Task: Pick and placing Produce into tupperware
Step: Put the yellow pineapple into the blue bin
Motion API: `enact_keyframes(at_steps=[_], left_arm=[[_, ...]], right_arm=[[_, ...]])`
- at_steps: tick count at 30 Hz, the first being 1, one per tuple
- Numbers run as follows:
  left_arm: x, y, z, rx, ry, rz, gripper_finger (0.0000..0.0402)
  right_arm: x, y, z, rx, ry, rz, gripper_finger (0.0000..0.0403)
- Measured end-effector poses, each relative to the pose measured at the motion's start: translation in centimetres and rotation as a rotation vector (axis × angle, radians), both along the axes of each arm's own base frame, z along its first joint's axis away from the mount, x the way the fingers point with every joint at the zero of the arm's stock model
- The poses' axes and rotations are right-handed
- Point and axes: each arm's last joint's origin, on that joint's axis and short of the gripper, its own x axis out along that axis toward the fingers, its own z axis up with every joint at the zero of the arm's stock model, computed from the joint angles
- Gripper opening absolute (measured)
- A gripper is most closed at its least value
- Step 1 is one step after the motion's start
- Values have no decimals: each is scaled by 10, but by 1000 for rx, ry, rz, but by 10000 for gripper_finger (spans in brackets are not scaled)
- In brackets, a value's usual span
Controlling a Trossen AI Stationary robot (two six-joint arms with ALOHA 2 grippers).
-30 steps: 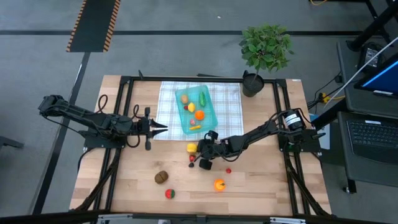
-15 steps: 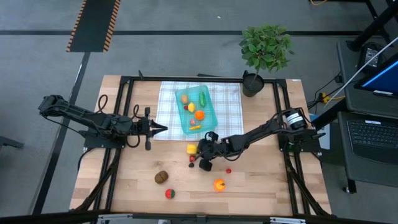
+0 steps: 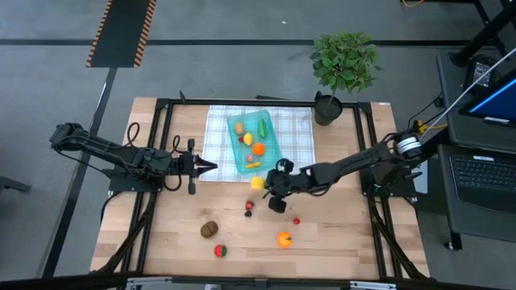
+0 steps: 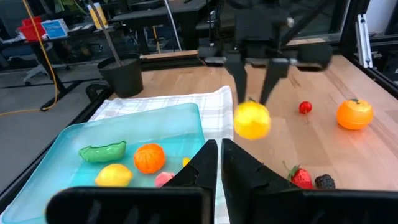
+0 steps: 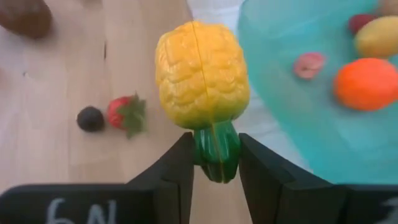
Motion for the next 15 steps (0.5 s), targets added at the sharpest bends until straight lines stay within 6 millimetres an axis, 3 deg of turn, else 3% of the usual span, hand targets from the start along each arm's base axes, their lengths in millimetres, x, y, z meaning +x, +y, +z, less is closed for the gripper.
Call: enact_keyframes(at_steps=[7,15], left_arm=[[0,0,1,-3,-10,0,32],[1,0,2,-6,-24,2,46]], right_arm=[[-36,-18,4,8,-125,-10,105],[-77,-26,-26,-4,-400,48,105]])
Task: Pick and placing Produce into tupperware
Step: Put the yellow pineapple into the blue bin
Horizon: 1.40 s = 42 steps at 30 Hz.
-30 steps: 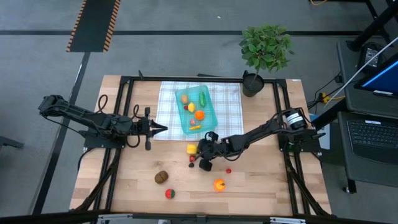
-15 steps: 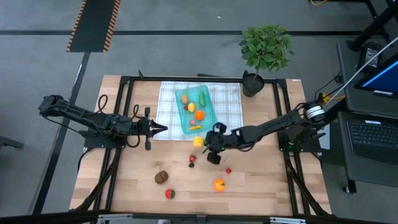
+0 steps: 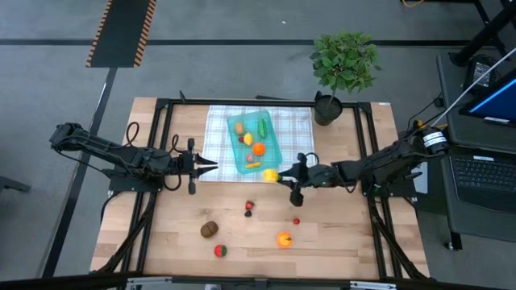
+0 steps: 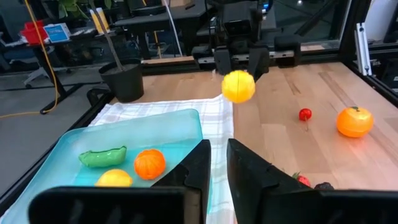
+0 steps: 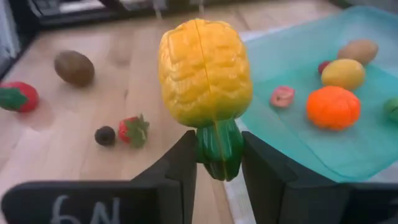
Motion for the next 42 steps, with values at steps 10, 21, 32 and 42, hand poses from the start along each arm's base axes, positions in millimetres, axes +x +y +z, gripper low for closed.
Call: enact_keyframes(at_steps=[10,21,32,42], left_arm=[[0,0,0,4,-2,-1,61],[0,0,0,7,0,-1,71],[0,0,0,7,0,-1,52],[0,0,0,0,-1,1,30]], right_arm=[[-35,-4,-11,-77,-329,128,105],[-41,-3,-12,-124,-362,226,105],[-36,-6,-6,-147,-384,116,105],[-25,-10,1,-215,-341,-108,105]])
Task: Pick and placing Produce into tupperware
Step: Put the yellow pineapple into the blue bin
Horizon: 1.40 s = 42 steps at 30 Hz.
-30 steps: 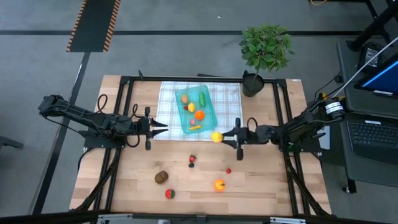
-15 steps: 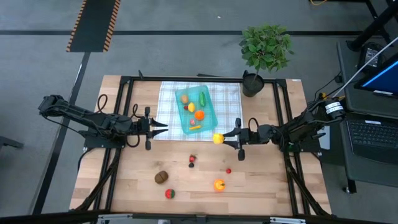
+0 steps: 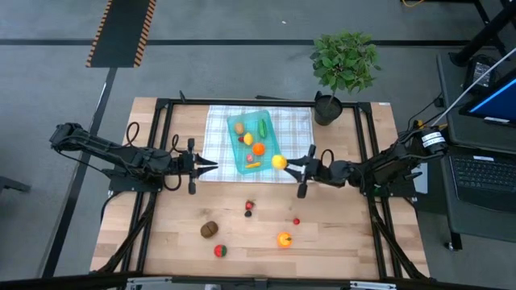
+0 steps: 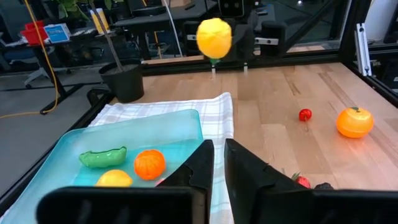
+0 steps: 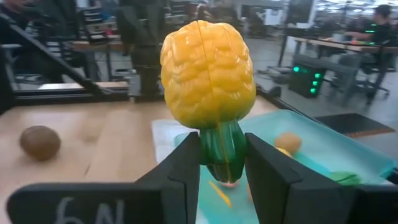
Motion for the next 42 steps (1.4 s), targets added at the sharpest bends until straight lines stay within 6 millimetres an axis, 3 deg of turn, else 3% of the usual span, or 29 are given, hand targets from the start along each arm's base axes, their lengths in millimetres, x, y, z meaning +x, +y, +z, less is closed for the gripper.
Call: enact_keyframes(at_steps=[8,17,27,33,38,42], left_arm=[[0,0,0,0,0,0,15],[0,0,0,1,1,0,1],[0,0,-2,5,16,0,23],[0,0,-2,6,20,-1,33],[0,0,-2,28,24,-6,38],[0,0,-2,38,26,-8,32]], right_arm=[[3,-4,4,-3,-5,-122,105],[6,-23,-2,93,19,-128,105],[43,-59,16,58,111,-127,105],[59,-84,17,63,116,-141,105],[64,-89,16,79,155,-82,105],[74,-91,18,147,324,-51,105]])
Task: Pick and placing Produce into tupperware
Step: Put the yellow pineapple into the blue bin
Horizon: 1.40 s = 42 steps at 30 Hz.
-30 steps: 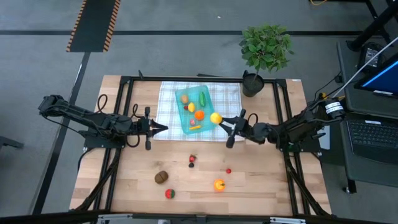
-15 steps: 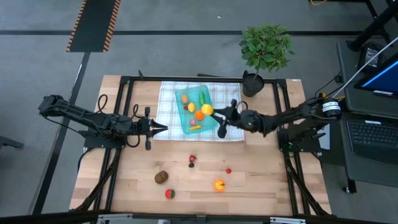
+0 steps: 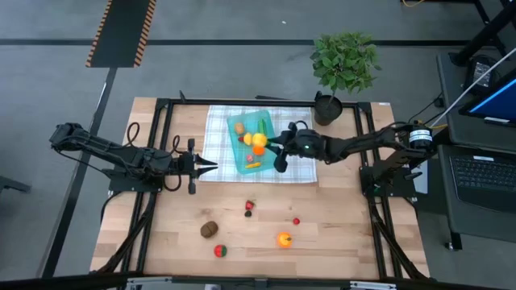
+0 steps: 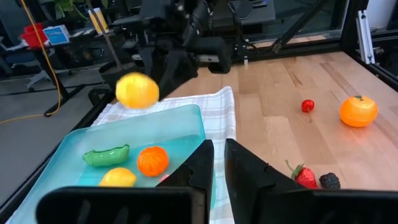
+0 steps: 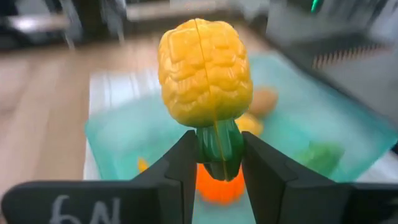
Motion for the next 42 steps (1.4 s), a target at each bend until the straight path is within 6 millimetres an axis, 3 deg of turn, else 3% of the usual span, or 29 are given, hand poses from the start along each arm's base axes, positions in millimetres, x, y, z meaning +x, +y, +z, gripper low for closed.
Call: enact_keyframes(at_steps=[6,12,23,37,42], left_arm=[[0,0,0,0,4,0,14],[0,0,0,0,4,0,1],[0,0,0,-7,3,2,27],[0,0,0,1,3,0,58],[0,0,0,0,3,0,67]], right_arm=[[14,-2,26,67,304,5,105],[20,-6,47,190,426,12,105],[54,-22,39,176,592,65,105],[59,-25,16,277,717,108,106],[59,-25,16,273,712,110,167]])
